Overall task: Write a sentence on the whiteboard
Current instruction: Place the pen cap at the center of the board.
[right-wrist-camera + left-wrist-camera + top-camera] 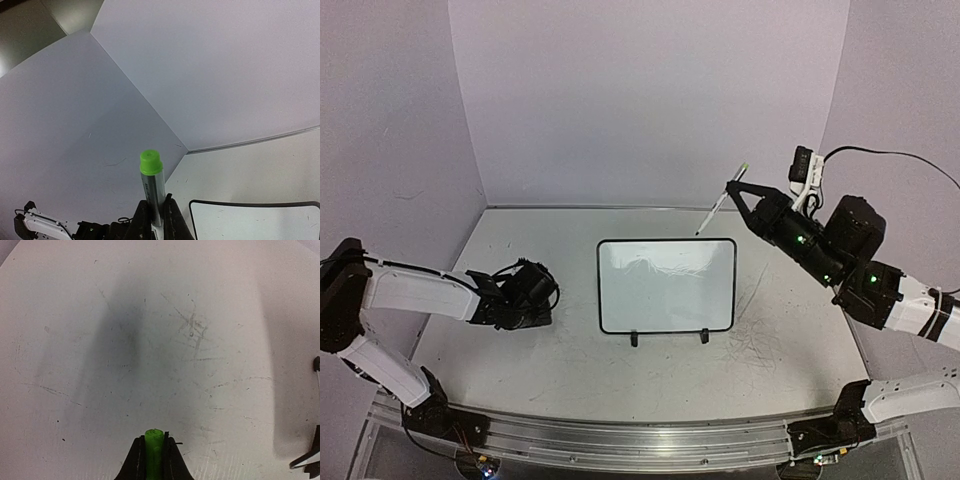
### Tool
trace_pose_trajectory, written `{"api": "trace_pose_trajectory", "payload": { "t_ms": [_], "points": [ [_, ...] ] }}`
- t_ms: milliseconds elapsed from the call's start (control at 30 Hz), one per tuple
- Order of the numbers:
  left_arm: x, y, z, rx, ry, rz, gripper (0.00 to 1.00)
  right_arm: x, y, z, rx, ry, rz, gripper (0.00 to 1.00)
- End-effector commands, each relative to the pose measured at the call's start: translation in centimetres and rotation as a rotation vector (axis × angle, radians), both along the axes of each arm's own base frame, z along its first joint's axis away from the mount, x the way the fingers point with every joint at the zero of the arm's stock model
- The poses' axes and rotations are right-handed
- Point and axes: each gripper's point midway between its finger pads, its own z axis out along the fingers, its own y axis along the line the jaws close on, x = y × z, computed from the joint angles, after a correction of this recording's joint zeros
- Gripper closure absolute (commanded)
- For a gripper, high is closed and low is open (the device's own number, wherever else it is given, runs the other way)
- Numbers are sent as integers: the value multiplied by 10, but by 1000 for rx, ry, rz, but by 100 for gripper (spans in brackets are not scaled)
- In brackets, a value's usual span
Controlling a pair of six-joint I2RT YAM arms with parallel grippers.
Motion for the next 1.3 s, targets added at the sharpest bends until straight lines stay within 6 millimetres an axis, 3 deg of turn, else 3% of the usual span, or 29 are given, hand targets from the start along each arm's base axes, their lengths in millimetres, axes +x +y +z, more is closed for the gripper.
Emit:
{"api": "trace_pose_trajectory", "payload": {
  "t_ms": [0,200,433,600,767,867,933,1067,1167,1267],
  "points": [
    [12,0,-6,10,-40,56,100,-5,-5,6,9,-14,4,100],
    [8,1,-24,34,-5,48,90,-2,-1,-8,-5,18,8,100],
    [3,5,-27,37,5,38,75,-2,1,-9,-6,18,12,100],
    [1,2,-17,6,-5,13,69,-3,0,-9,-5,17,16,100],
    [-3,-14,8,-111,-16,-52,51,-4,-4,-7,-1,11,7,100],
    [-12,-29,23,-197,-12,-111,37,-5,-4,-7,-1,10,6,100],
    [-21,-42,35,-238,-27,-163,34,-5,-5,-9,-1,12,5,100],
    [-52,-90,57,-289,-52,-314,32,-4,-7,-10,0,17,-7,100],
    [-72,-123,56,-313,-30,-417,31,-3,-7,-9,-2,12,-9,100],
    [-82,-152,50,-338,-16,-492,21,-4,-6,-9,0,11,-4,100]
  ]
}}
